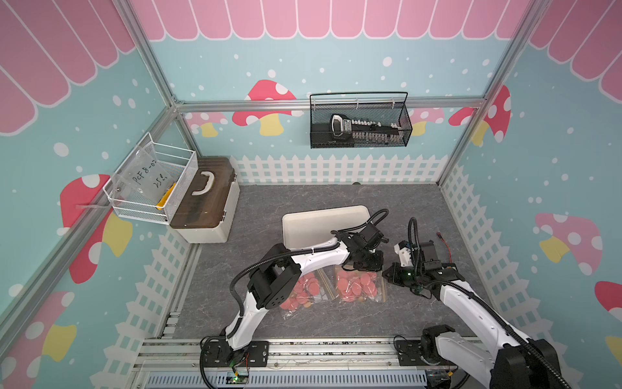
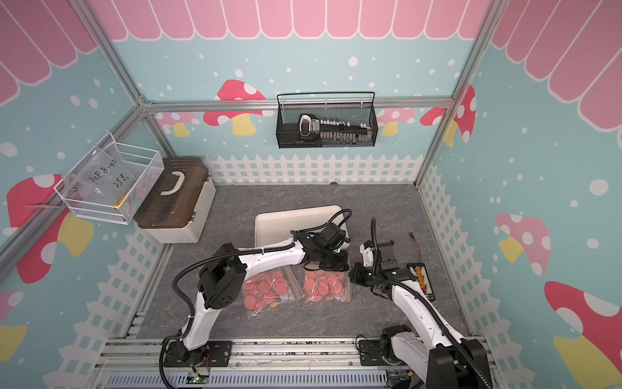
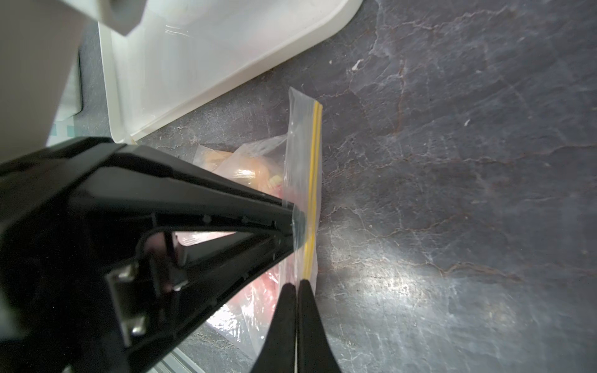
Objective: Pour cookies out of the ziploc bag
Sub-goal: Open the ziploc bag at the center of the board.
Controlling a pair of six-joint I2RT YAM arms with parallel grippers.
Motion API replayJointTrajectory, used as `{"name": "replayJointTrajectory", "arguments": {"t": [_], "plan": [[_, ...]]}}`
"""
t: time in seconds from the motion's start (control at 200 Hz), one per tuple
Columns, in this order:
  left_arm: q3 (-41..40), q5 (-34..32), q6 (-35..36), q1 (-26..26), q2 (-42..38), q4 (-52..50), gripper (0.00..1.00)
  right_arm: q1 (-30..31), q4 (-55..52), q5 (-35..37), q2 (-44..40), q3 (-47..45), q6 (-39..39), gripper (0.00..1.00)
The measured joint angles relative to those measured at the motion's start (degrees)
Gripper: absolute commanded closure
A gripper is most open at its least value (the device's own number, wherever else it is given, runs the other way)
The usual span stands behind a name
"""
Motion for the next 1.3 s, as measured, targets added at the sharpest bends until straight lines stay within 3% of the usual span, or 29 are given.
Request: {"name": "replayJointTrajectory", "arguments": {"t": [0.21, 0.305, 0.565, 1.301], "plan": [[0.15, -0.24, -0.11, -0.04, 0.0, 0.02, 1.0, 0.02, -0.04, 0.59, 0.0, 0.0, -0.07, 0.99], [0.15, -0.44, -0.11, -0.09, 0.0, 0.04, 1.0, 0.02, -0.02, 0.94, 0.04, 0.0, -0.22, 0.89], [0.13, -0.81, -0.11, -0.11, 0.0, 0.24, 1.0, 0.24, -0.02, 1.53, 1.01, 0.0, -0.57, 0.76], [0.13, -0.52, -0.09, -0.37, 0.0, 0.66, 1.0, 0.37, 2.32, 3.45, 2.97, 0.0, -0.61, 0.85]]}}
